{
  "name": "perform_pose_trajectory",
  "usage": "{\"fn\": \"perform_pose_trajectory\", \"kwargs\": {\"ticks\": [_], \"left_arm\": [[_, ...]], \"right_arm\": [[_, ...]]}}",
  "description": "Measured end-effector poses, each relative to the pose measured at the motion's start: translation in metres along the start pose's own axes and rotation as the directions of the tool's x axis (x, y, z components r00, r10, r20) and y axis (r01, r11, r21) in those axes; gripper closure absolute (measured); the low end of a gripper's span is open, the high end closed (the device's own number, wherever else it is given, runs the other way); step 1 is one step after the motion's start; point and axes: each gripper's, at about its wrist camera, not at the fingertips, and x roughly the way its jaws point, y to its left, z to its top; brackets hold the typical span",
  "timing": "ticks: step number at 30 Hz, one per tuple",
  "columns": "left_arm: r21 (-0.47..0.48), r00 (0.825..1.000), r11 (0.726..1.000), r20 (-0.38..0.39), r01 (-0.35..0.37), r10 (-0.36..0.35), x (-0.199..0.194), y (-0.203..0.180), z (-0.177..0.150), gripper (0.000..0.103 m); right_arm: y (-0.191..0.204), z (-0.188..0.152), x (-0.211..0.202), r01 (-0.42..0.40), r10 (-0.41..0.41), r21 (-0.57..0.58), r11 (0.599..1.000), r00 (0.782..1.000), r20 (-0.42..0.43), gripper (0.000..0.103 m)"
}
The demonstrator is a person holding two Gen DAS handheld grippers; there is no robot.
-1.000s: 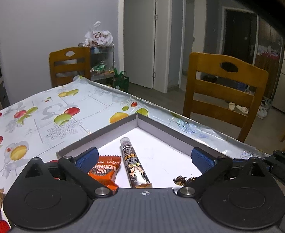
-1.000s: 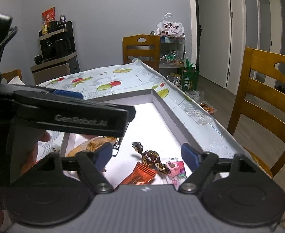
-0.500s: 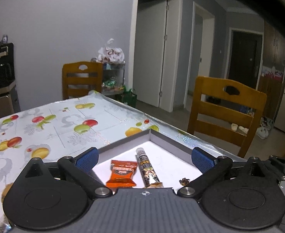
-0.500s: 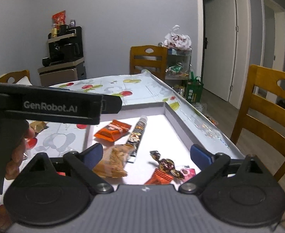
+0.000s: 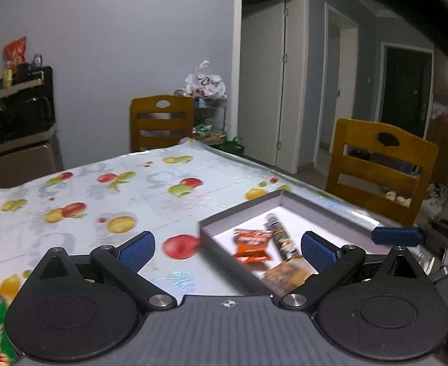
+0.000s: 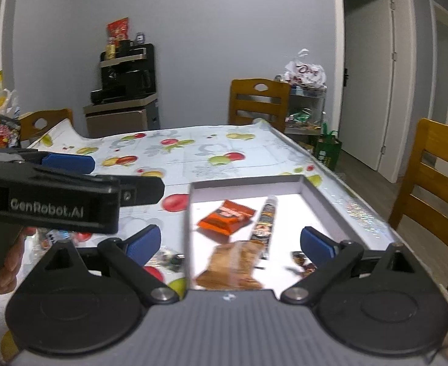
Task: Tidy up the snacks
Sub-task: 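Move both open tools back over the remaining snacks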
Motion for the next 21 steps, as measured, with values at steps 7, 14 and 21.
{"fn": "perform_pose_trajectory", "kwargs": {"ticks": [7, 14, 21], "left_arm": [[0.013, 0.997, 0.997, 0.005, -0.078, 0.078, -0.031, 0.033, -0.021, 0.000], [0.017, 0.989, 0.989, -0.025, -0.149, 0.149, -0.049, 0.059, -0.049, 0.000], [-0.008, 0.982, 0.982, 0.009, -0.188, 0.188, -0.071, 0.078, -0.074, 0.000]], "right_arm": [[0.034, -0.007, 0.000, -0.056, 0.055, -0.062, 0.996, 0.998, -0.029, 0.004], [0.066, -0.019, -0.001, -0.109, 0.103, -0.143, 0.984, 0.994, -0.048, 0.004], [0.090, -0.015, 0.015, -0.078, 0.071, -0.250, 0.965, 0.997, -0.040, 0.004]]}}
